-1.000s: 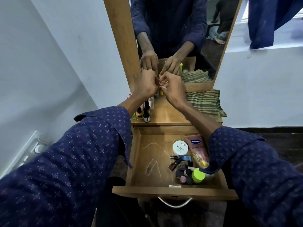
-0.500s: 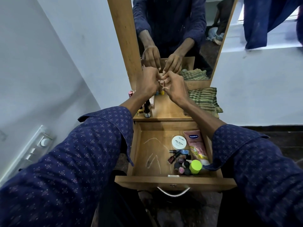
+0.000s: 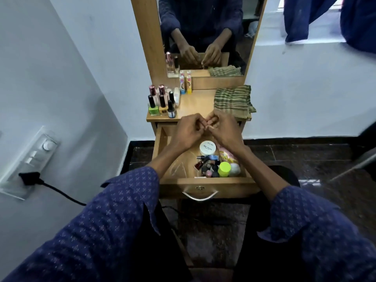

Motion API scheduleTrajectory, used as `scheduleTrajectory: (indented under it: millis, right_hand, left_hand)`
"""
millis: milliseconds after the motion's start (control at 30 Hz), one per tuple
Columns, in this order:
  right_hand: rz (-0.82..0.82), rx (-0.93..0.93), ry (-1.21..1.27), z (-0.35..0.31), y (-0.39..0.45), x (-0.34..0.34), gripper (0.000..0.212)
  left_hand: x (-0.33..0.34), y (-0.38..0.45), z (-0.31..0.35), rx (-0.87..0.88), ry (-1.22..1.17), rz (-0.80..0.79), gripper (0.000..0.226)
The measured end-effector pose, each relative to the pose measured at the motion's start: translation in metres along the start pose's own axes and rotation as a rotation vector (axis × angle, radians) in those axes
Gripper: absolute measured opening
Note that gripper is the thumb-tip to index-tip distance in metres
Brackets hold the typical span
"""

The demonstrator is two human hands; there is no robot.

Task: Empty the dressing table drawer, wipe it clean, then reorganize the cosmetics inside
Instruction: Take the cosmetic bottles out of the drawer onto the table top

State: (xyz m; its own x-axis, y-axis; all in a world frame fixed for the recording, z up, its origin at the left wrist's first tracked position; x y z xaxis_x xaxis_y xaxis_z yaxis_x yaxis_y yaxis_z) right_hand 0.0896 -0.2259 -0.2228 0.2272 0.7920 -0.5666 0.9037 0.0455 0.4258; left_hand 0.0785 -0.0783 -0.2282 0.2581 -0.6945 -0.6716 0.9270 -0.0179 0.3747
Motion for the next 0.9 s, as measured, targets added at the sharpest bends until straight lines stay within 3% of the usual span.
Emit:
scheduleTrajectory:
  millis: [200,433,700,900]
  right_hand:
    - [-0.049,0.116,0.002,0.031,-0.057,-0.002,0.015]
    - [-0.06,0.214,-0.051,0.046,-0.067,0.001,0.011]
    - [-0.176,0.163,-0.226,0.043,-0.074,0.012,0.009]
    - [-0.295,0.166,-0.273,0.043,-0.066,0.018,0.01]
  left_hand:
    - [0.037,-0.061,-0.026,-0.146,0.022,-0.236,0.02]
    - [0.038,-0.074,-0.04,-0.257,0.127,-0.243,0.014]
    - [0.044,-0.082,-0.045,-0.268,0.23,-0.352,0.018]
    - [0.031,-0.078,-0.045,-0.311,0.128,-0.171,0.017]
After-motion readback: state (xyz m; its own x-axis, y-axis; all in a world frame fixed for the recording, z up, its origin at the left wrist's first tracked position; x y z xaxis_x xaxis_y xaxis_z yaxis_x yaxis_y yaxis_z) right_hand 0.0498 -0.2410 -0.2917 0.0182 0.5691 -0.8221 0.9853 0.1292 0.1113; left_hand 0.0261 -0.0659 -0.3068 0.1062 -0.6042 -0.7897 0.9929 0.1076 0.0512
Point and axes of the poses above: each hand's wrist, its own y-axis towards the middle knuckle, its own x-axis out of the palm, z = x × y, the point moved 6 cm from there along y, towards the middle knuckle, and after that the axes turned 10 degrees about z, right-handed, at the moved point
